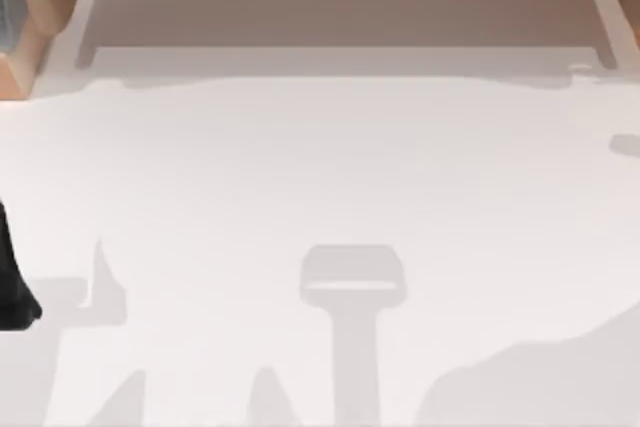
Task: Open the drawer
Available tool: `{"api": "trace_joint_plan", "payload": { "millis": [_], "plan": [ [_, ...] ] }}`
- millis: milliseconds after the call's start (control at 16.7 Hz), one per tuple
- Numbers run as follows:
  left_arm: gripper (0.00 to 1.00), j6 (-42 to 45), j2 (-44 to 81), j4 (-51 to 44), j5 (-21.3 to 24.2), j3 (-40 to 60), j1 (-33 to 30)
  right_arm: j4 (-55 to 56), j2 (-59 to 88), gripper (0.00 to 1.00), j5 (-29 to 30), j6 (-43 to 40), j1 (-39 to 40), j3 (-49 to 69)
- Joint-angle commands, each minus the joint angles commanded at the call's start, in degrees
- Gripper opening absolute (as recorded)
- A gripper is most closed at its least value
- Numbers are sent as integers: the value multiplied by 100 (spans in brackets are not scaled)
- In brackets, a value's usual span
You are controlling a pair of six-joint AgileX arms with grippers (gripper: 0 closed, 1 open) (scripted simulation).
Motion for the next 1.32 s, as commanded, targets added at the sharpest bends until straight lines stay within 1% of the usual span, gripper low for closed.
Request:
{"api": "trace_joint_plan", "payload": {
  "millis": [360,780,1140,1320],
  "plan": [
    [100,0,0,0,0,0,0,643,-506,0,-252,-23,-289,-1135],
    [100,0,0,0,0,0,0,726,-554,0,-302,-3,-300,-1277],
    [100,0,0,0,0,0,0,1361,-1003,0,-695,-11,-678,-2376],
    [100,0,0,0,0,0,0,1505,-1095,0,-771,-11,-778,-2585]
  ]
}}
